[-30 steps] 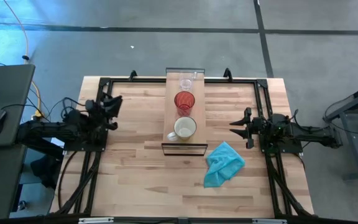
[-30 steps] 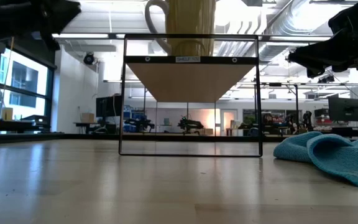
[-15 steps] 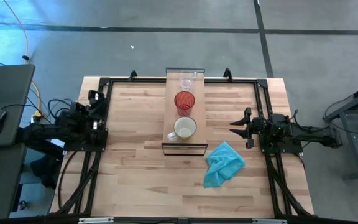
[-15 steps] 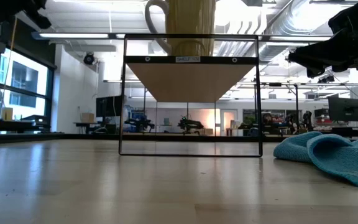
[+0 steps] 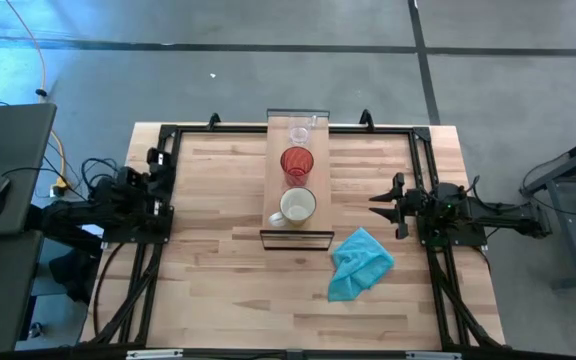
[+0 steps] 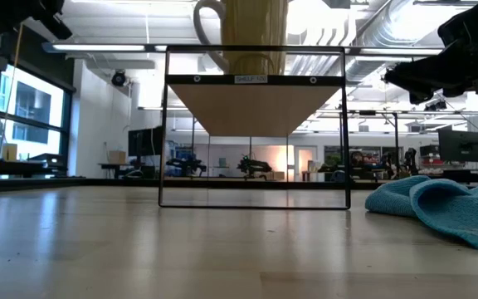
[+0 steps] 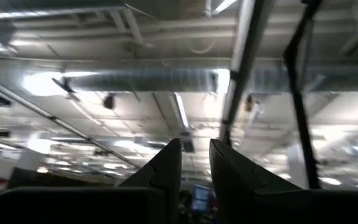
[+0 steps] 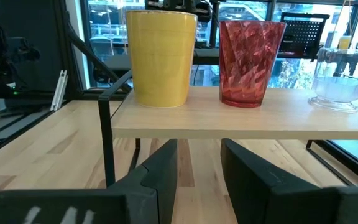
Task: Stack small to large cups/mugs on shelf
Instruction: Return to Home Position
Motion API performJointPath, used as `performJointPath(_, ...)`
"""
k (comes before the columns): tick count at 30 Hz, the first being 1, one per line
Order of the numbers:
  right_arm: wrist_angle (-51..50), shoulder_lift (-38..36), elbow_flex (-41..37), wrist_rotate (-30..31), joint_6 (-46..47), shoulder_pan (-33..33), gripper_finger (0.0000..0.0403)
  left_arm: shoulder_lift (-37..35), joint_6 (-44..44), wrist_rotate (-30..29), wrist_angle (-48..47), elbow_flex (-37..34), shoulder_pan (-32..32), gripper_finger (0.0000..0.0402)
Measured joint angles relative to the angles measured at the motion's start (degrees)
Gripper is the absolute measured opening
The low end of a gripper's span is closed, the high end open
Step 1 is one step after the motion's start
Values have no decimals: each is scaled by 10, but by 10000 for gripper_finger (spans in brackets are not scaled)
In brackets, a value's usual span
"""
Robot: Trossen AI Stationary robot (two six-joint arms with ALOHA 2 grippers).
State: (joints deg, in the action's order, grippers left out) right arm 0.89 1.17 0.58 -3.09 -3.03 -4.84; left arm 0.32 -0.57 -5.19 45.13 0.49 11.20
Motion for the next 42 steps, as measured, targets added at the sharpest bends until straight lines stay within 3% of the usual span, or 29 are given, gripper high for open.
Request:
performJointPath(5, 0, 0, 0, 0, 0, 0, 116, 0, -3, 121, -47, 0, 0, 74)
performJointPath(8, -1, 0, 0, 9, 0, 0, 116, 0, -6, 146, -88, 0, 0, 74)
performJointPath(13, -2, 0, 0, 16, 0, 0, 116, 0, -13, 137, -169, 0, 0, 74)
performJointPath(25, -3, 0, 0, 16, 6, 0, 116, 0, -20, 44, -286, 0, 0, 74)
performJointPath(42, -3, 0, 0, 16, 6, 0, 116, 0, -67, 73, -386, 0, 0, 74)
